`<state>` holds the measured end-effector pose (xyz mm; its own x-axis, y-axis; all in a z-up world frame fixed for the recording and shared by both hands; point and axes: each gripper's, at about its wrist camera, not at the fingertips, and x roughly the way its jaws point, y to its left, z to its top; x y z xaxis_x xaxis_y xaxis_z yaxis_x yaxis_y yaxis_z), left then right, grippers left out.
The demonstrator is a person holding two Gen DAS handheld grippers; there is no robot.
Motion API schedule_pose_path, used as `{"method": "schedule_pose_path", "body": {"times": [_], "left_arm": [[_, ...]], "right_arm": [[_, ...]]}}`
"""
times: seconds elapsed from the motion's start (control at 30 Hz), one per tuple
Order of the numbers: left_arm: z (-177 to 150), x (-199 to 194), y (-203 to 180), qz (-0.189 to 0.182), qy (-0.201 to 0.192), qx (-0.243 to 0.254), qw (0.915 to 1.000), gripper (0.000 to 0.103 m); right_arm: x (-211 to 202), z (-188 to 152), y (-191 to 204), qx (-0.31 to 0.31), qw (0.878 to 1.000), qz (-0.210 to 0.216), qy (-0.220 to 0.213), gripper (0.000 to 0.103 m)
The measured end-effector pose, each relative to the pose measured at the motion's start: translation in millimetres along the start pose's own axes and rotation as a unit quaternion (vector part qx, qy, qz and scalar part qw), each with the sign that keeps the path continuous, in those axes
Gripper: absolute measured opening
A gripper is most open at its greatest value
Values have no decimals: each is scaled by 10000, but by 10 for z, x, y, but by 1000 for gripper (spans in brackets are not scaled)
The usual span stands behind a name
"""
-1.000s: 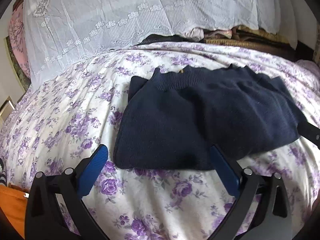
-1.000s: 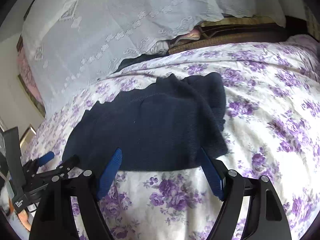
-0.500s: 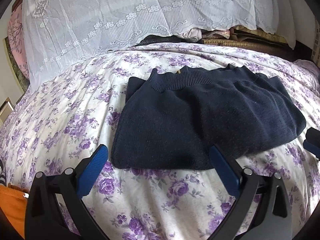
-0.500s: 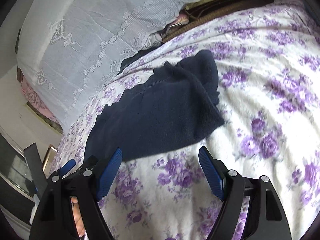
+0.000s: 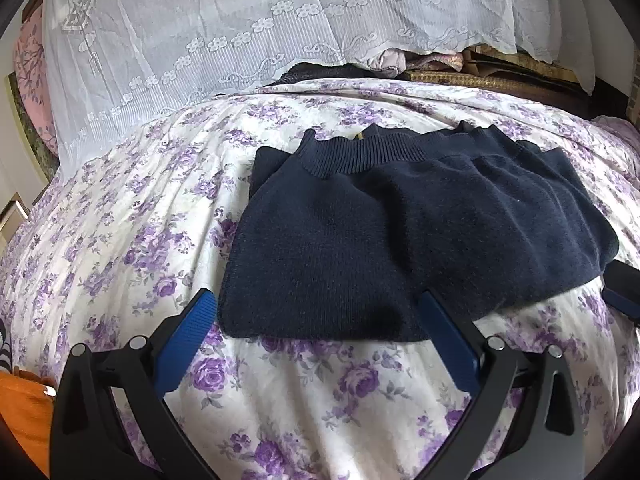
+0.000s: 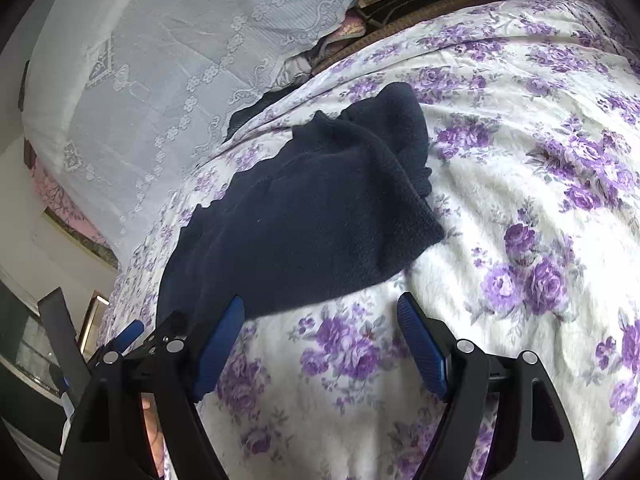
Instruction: Fold small clothes
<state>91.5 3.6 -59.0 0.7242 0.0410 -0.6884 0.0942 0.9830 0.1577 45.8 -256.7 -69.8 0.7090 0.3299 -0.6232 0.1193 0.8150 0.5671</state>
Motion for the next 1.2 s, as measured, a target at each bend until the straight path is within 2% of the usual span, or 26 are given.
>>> {"method": "schedule_pose_path", "body": {"times": [0.13,0.23,0.33,0.37,0.43,0.53,0.6,0.67,0.77,0.87,0.97,1.1,1.2], "left_arm": [[16,37,15,3,42,-45,10000,99],[32,57,31,4,62,-95,9999,99],[44,72,37,16,75,-108,9999,99],[44,76,37,18,82,-107,9999,99],[47,90,39,11,114,-100,9999,99],[52,140,44,-46,240,-107,9996,99],[56,183,62,-121,350,-157,9992,99],[74,193,98,-159,374,-253,9989,99],[117,174,126,-105,267,-273,9992,99],[148,200,164,-85,294,-317,9990,99],[132,306,240,-303,586,-530,9964,99],[105,340,364,-728,743,-922,9903,99],[80,365,394,-768,797,-1034,9885,99]], "right_arm": [[86,93,-24,296,9995,-123,25,79],[183,219,-38,800,9963,-312,71,83],[283,345,-50,1602,9860,-460,-33,88],[310,380,-57,1933,9795,-526,-193,88],[361,390,-63,2183,9732,-571,-451,88],[357,309,-57,2012,9740,-562,-877,87],[336,214,-4,1497,9811,-568,-1085,85],[349,217,45,1222,9858,-620,-971,86],[311,236,-34,1470,9827,-371,-1062,86],[287,251,-61,1525,9827,-301,-1011,87],[289,251,-41,1455,9836,-353,-1005,87],[324,269,-33,1449,9837,-335,-1008,87],[346,304,-46,1360,9852,-241,-1020,87]]}}
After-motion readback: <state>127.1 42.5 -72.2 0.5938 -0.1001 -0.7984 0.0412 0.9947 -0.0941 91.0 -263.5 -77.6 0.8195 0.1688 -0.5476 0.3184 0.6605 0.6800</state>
